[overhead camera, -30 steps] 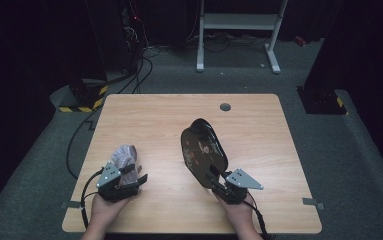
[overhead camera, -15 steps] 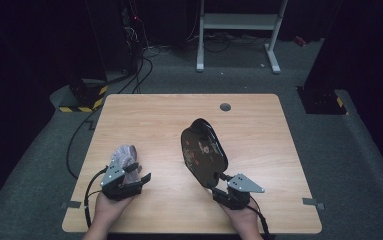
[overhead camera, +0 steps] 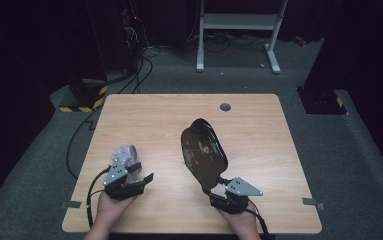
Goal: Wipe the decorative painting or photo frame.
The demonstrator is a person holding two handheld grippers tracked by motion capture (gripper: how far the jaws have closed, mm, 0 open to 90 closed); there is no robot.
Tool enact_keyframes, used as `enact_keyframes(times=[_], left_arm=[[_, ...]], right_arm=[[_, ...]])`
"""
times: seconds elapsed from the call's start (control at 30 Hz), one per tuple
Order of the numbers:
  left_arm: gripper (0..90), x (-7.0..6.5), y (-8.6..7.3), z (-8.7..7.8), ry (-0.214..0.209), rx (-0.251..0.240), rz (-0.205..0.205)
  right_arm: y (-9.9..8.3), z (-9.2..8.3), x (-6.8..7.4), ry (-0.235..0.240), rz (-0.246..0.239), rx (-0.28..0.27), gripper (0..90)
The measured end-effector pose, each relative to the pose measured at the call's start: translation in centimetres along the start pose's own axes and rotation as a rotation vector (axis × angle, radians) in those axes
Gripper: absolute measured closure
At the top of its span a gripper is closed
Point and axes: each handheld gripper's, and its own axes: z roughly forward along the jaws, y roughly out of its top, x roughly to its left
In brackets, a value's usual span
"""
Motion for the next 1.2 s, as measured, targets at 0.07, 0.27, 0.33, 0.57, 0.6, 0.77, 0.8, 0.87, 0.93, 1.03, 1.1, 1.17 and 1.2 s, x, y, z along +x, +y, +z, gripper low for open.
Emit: enact_keyframes(times=[0.07, 0.27, 0.33, 0.57, 0.6, 0.77, 0.8, 0.87, 0.93, 1.03, 1.1, 1.17, 1.2], left_arm=[[33.9, 0.0, 0.0, 0.0, 0.0, 0.001, 0.002], [33.8, 0.0, -0.1, -0.1, 0.004, 0.003, 0.006], [33.8, 0.0, -0.1, -0.2, 0.005, 0.001, 0.004], [33.9, 0.1, -0.2, -0.5, 0.009, 0.002, 0.004], [33.9, 0.1, -0.2, -0.5, 0.01, 0.002, 0.004], [33.8, 0.1, -0.4, -0.8, 0.015, 0.007, 0.006], [33.9, 0.2, -0.5, -0.9, 0.018, 0.009, 0.006], [33.9, 0.2, -0.6, -1.2, 0.023, 0.007, 0.003], [33.9, 0.3, -0.7, -1.6, 0.029, 0.003, 0.001], [33.9, 0.5, -1.0, -2.3, 0.041, -0.006, -0.005], [33.8, 0.6, -1.1, -2.7, 0.051, -0.01, -0.009], [33.9, 0.7, -1.3, -3.2, 0.059, -0.014, -0.013], [33.9, 0.8, -1.3, -3.4, 0.062, -0.016, -0.015]], right_arm=[[0.0, 0.1, 0.0, 0.013, -0.005, 0.003, 44.7], [-0.1, 0.4, 0.5, 0.046, -0.027, 0.009, 45.2], [-0.1, 0.5, 0.7, 0.061, -0.039, 0.011, 45.0], [0.0, 1.1, 1.8, 0.117, -0.067, 0.016, 42.7], [0.1, 1.2, 1.9, 0.124, -0.072, 0.019, 42.3], [0.2, 1.7, 2.5, 0.148, -0.089, 0.029, 41.4], [0.2, 1.8, 2.6, 0.15, -0.093, 0.03, 41.3], [0.3, 2.0, 2.8, 0.156, -0.099, 0.034, 41.1], [0.4, 2.3, 3.0, 0.163, -0.103, 0.035, 41.1], [0.6, 2.9, 3.3, 0.17, -0.106, 0.038, 40.9], [0.7, 3.3, 3.4, 0.18, -0.107, 0.037, 40.9], [0.8, 3.6, 3.6, 0.184, -0.11, 0.039, 40.8], [0.8, 3.8, 3.7, 0.186, -0.109, 0.042, 40.7]])
